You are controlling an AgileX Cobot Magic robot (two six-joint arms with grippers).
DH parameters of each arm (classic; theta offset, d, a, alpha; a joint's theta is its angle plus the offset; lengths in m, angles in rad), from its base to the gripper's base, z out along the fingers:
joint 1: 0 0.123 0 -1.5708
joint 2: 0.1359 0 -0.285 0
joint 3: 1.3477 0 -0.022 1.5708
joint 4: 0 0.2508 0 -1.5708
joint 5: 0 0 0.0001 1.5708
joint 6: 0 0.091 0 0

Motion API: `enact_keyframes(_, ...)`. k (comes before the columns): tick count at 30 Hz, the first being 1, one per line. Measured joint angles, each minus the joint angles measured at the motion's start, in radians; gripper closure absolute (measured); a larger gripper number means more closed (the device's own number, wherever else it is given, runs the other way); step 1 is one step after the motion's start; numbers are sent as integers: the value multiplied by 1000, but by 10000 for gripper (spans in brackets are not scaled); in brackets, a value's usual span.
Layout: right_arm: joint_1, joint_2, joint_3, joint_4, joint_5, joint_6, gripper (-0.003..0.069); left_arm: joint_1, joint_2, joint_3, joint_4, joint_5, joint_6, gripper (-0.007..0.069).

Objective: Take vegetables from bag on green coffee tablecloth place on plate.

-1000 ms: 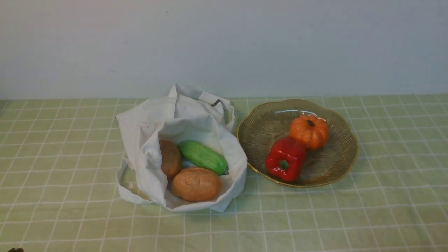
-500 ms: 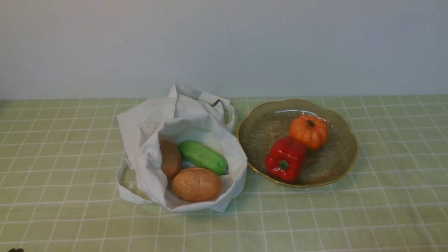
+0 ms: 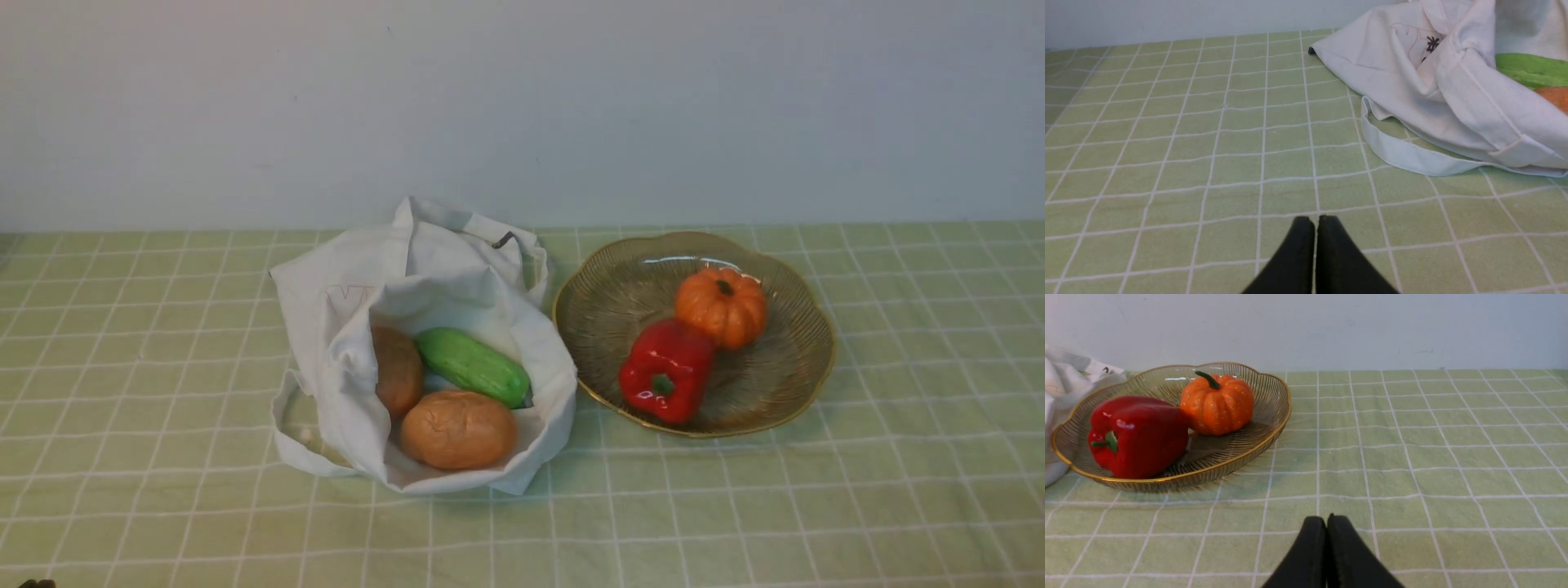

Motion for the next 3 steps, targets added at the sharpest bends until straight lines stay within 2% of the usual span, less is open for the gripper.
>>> enact_keyframes(3, 0, 0, 0, 0, 0, 0, 674, 0, 0, 0, 0, 0, 0, 629)
